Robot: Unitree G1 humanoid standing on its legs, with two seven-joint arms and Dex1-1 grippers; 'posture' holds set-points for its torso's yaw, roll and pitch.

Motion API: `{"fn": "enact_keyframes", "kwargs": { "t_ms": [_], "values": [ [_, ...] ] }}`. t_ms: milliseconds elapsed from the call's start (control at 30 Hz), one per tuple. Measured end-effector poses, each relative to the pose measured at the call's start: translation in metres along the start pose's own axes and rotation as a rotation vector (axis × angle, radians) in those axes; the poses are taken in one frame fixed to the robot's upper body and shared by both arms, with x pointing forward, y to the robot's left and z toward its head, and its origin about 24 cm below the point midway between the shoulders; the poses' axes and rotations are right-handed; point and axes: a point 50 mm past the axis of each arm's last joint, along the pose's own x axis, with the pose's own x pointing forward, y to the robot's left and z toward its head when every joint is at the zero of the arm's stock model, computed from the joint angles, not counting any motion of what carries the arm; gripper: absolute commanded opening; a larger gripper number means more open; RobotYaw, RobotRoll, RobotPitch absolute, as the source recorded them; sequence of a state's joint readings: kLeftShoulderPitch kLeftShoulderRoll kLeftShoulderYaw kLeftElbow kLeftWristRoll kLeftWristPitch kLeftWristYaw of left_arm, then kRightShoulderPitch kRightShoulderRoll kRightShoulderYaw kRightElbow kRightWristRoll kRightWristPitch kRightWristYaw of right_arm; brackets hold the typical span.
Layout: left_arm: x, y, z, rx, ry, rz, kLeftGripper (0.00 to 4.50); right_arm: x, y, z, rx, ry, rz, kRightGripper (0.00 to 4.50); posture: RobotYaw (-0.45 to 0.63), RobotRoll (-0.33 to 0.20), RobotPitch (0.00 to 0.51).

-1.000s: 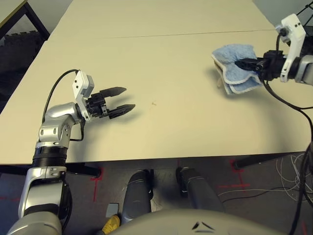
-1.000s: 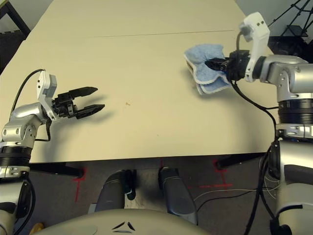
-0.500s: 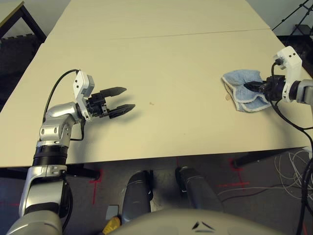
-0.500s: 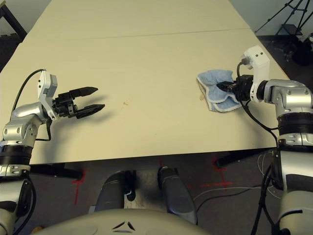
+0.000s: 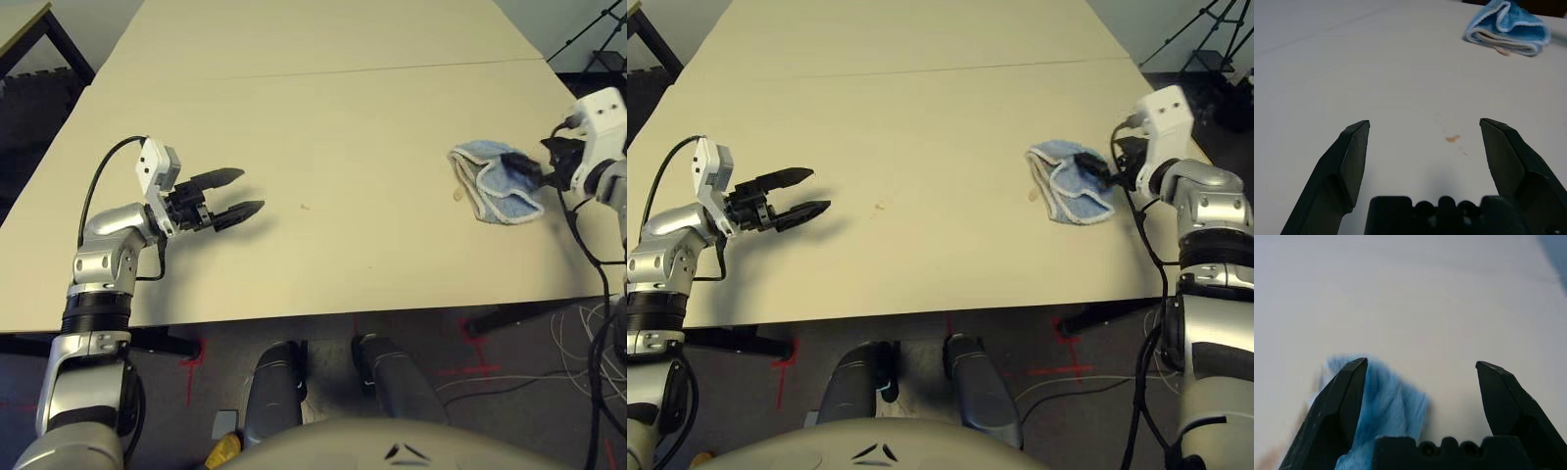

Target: Wipe the water off the table with a rag.

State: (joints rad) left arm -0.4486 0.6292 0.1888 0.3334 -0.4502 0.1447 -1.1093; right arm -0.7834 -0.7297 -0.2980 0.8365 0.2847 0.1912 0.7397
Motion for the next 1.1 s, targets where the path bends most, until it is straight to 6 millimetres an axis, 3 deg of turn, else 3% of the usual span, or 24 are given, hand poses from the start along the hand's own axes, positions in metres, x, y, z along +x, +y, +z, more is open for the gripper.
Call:
{"fn": "enact_keyframes", "kwargs": {
  "t_ms": [367,633,1100],
  "values": [
    [-0.022,0.042,0.016,0.044,-0.165,0.511,4.5,-0.011,-0.002,0.006,0.052,-0.245,0.052,4.47,-0.16,0.0,0.149],
    [-0.046,0.057,-0.002,0.055,-0.13,0.8,4.5,-0.026,-0.014,-0.008,0.023,-0.287,-0.055,4.47,-0.15,0.0,0.149],
    [-0.052,0.068,-0.005,0.072,-0.14,0.944,4.5,-0.04,-0.018,-0.04,0.043,-0.24,-0.127,4.47,-0.16,0.0,0.147]
  ]
}}
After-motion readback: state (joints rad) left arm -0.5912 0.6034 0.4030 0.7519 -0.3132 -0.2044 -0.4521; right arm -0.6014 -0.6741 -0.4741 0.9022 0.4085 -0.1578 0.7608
